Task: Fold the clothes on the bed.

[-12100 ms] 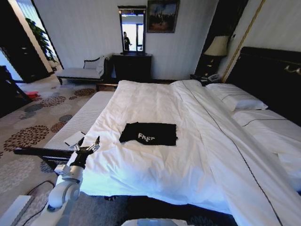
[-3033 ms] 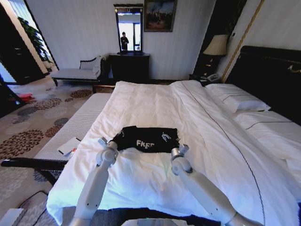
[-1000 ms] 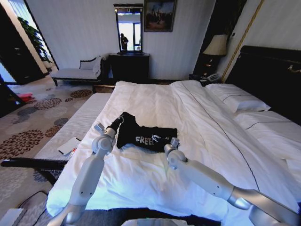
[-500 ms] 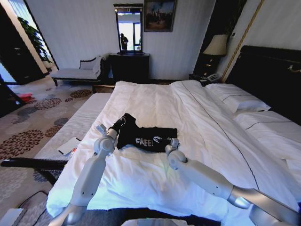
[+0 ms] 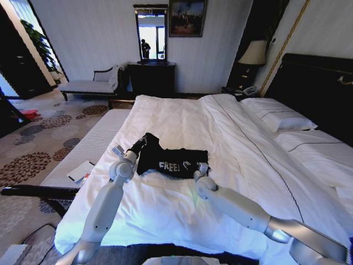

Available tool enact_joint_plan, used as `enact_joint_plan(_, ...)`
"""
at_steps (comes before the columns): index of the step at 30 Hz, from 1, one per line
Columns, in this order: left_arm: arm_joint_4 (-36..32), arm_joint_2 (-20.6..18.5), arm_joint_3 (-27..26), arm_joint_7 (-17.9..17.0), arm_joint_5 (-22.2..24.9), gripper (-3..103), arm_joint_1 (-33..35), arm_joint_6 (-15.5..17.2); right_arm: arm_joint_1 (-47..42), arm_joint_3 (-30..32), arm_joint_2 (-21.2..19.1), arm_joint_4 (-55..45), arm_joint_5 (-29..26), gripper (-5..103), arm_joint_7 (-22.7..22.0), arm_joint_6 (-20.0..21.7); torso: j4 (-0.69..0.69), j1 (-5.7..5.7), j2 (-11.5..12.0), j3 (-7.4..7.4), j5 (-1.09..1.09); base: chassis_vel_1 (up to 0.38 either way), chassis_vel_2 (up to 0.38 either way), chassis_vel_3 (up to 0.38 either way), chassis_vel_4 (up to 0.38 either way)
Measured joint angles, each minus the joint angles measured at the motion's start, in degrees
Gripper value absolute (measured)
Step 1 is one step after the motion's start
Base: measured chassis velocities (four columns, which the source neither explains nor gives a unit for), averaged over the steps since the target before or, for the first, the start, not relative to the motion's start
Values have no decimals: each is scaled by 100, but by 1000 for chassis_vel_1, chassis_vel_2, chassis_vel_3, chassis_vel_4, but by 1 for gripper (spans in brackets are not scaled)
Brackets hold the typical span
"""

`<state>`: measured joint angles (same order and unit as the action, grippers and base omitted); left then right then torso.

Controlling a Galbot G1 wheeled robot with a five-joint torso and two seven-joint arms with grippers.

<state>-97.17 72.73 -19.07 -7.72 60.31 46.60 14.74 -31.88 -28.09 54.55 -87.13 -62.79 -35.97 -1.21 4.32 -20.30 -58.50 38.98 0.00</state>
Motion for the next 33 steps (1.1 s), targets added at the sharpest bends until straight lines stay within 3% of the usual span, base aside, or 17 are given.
enact_joint_plan(2,0,14,11,-6,-1,0,-4,1,-22,32,-14,-12,33,44,-21,-11,0,0,0,0,0,0,0,0,0)
enact_joint_plan(5,0,27,22,-14,-3,0,-8,3,-54,86,-29,-37,77,38,-33,-35,1,0,0,0,0,0,0,0,0)
enact_joint_plan(9,-35,16,30,-31,-7,0,-5,9,-158,274,-101,-227,118,16,-76,-117,1,0,0,0,0,0,0,0,0)
enact_joint_plan(11,-49,3,29,-34,-7,0,0,10,-181,320,-125,-276,130,16,-77,-137,1,0,0,0,0,0,0,0,0)
enact_joint_plan(14,-120,-81,2,-43,5,0,43,13,-292,559,-215,-495,199,2,-72,-230,1,0,0,0,0,0,0,0,0)
enact_joint_plan(24,-665,-506,-173,-127,128,0,336,13,-799,1448,-416,-1368,421,0,48,-520,1,0,0,0,0,0,0,0,0)
enact_joint_plan(33,-1573,-1190,-562,-145,297,0,731,-166,-1457,2646,-646,-2189,510,0,779,-1105,0,0,0,0,0,0,0,0,0)
